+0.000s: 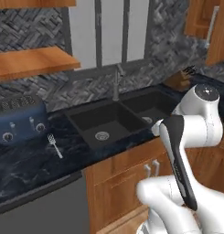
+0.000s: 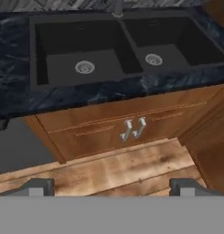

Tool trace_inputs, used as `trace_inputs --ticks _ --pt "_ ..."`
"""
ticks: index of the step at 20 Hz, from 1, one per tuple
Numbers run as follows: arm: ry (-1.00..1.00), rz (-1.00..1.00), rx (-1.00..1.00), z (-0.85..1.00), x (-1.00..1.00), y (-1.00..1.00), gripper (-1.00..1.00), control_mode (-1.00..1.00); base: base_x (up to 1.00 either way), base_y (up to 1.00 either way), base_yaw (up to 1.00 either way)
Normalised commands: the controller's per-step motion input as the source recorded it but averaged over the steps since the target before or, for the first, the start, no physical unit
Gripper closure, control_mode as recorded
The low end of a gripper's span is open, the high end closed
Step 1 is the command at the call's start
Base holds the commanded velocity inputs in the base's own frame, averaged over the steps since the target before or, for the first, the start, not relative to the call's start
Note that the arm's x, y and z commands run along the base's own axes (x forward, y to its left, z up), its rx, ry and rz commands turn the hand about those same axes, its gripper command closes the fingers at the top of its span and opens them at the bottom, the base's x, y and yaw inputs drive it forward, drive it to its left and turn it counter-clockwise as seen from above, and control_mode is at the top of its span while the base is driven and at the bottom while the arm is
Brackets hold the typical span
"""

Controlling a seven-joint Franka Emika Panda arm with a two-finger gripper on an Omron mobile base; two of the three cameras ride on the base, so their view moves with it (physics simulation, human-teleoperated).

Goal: Organize the utensils by type. Pick up the wooden spoons from the counter and place them in the open cabinet. Then pick up the metallic utensils from the counter and place them in the open drawer.

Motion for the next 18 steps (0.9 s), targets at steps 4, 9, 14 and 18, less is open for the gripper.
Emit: trace_inputs --ticks 4,9,14,18 --pt "0.00 0.00 0.00 0.00 0.00 0.00 -1.00 1.00 -0.53 0.30 0.86" --pt "0.00 0.00 0.00 0.00 0.00 0.00 -1.00 1.00 -0.34 0.98 0.25" --pt "0.00 0.00 0.00 0.00 0.00 0.00 -1.00 1.00 0.01 1.00 -0.02" --pt "0.00 0.00 0.00 0.00 0.00 0.00 -1.00 1.00 0.19 1.00 -0.03"
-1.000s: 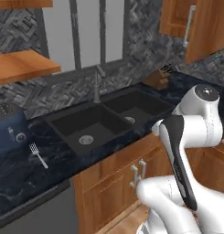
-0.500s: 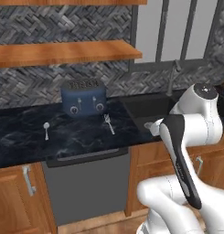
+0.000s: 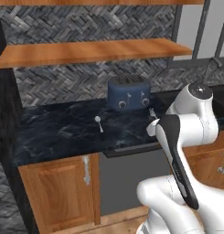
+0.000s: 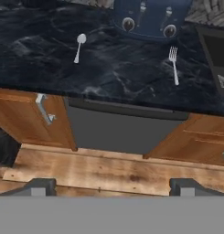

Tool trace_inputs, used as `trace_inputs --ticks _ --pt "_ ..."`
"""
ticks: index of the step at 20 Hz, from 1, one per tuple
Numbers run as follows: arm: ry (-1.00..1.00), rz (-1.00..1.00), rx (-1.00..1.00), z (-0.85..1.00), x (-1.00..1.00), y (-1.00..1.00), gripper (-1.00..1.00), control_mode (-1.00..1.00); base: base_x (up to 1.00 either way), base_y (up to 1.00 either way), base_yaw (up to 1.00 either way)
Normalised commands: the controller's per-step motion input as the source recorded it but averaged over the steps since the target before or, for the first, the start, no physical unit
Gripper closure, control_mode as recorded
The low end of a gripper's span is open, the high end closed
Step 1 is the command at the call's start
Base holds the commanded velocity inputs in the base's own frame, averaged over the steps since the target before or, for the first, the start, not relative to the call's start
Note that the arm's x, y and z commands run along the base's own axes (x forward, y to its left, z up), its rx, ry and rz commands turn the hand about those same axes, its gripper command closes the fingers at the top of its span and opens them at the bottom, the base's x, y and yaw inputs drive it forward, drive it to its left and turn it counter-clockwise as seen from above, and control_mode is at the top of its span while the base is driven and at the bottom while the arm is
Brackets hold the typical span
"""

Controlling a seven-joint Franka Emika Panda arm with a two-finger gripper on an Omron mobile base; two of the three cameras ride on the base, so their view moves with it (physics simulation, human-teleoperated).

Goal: Organize the utensils by type. Pick up the wooden spoons from the counter and place them in the open cabinet. Then pick up the metallic utensils from the counter and place them in the open drawer.

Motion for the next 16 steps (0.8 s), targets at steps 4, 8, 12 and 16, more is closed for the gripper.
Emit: trace_inputs --ticks 4,8,12,16 --pt "0.00 0.00 0.00 0.00 0.00 0.00 -1.00 1.00 0.62 0.94 -0.13" --pt "0.00 0.00 0.00 0.00 0.00 0.00 -1.00 1.00 0.96 0.48 -0.09" --pt "0.00 0.00 0.00 0.00 0.00 0.00 -1.00 1.00 0.54 0.03 0.02" --pt "0.00 0.00 0.00 0.00 0.00 0.00 -1.00 1.00 0.00 0.00 0.04"
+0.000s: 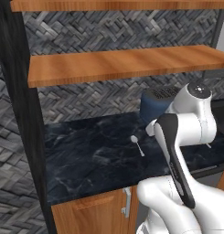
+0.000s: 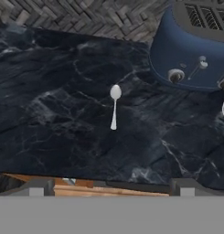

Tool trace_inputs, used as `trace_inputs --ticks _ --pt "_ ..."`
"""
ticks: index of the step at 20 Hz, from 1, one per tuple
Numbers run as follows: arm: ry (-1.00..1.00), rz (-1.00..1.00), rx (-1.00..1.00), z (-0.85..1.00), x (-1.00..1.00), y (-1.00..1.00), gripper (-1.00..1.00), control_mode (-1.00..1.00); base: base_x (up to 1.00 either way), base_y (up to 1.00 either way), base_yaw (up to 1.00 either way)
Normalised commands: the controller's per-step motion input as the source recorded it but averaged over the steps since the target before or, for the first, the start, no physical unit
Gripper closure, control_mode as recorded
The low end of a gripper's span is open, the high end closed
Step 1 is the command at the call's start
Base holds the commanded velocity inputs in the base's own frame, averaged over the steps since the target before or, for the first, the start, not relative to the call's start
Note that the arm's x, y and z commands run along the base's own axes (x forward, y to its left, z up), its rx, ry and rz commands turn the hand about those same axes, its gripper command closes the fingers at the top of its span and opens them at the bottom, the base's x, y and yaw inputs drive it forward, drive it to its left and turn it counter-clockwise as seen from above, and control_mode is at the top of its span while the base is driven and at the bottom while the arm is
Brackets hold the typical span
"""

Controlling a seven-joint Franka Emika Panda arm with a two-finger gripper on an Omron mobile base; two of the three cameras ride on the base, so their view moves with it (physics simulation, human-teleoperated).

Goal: Organize the utensils by type. Pick up the wooden spoons from the counter and place them in the open cabinet. Then pick up the metallic utensils from the counter and place them in the open drawer.

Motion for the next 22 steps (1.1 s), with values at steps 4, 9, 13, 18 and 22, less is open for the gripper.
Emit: trace_inputs --ticks 4,9,13,18,22 --pt "0.00 0.00 0.00 0.00 0.00 0.00 -1.00 1.00 0.00 0.00 0.00" --pt "0.00 0.00 0.00 0.00 0.00 0.00 -1.00 1.00 0.00 0.00 0.00" --pt "0.00 0.00 0.00 0.00 0.00 0.00 -1.00 1.00 0.00 0.00 0.00" --pt "0.02 -0.01 0.03 -0.04 0.03 -0.07 -1.00 -1.00 0.00 -0.01 0.00" --pt "0.15 -0.05 0.12 -0.30 0.34 -0.41 -1.00 -1.00 0.00 0.00 0.00"
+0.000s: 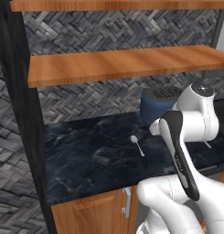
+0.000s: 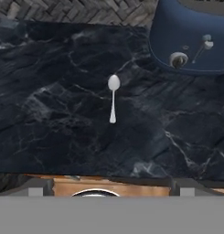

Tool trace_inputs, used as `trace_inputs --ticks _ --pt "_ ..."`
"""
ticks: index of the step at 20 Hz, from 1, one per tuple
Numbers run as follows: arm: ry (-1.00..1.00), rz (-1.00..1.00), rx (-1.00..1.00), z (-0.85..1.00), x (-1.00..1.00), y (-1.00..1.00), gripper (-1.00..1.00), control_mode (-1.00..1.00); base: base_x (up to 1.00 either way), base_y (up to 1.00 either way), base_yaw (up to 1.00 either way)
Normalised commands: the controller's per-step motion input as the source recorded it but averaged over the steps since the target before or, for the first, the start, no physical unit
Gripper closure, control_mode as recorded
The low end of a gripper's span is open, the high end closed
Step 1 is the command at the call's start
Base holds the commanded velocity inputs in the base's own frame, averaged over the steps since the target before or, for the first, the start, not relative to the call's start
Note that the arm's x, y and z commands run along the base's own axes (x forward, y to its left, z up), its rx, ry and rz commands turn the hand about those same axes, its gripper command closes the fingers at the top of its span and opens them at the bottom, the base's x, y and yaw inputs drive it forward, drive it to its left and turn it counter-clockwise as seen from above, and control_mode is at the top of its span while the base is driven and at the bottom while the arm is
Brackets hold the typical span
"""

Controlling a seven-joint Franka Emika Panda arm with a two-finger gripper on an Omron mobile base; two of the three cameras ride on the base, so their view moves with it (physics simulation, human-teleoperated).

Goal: Organize the utensils by type. Pick up the wooden spoons from the counter and place them in the open cabinet. Then pick up the metallic utensils from the counter and place them in the open drawer.

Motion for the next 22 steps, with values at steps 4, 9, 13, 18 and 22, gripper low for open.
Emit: trace_inputs --ticks 4,9,13,18,22 --pt "0.08 -0.07 0.05 -0.33 0.44 -0.13 -1.00 -1.00 0.00 0.00 0.00" --pt "0.04 0.00 -0.02 -0.51 0.48 0.17 -1.00 -1.00 0.00 0.00 0.00" --pt "0.01 0.00 -0.10 -0.72 0.55 0.42 -1.00 -1.00 0.00 0.00 0.00" --pt "0.01 0.00 -0.03 -0.72 0.49 0.18 -1.00 -1.00 0.00 0.00 0.00" --pt "0.03 0.00 -0.01 -0.60 0.49 0.07 -1.00 -1.00 0.00 0.00 0.00"
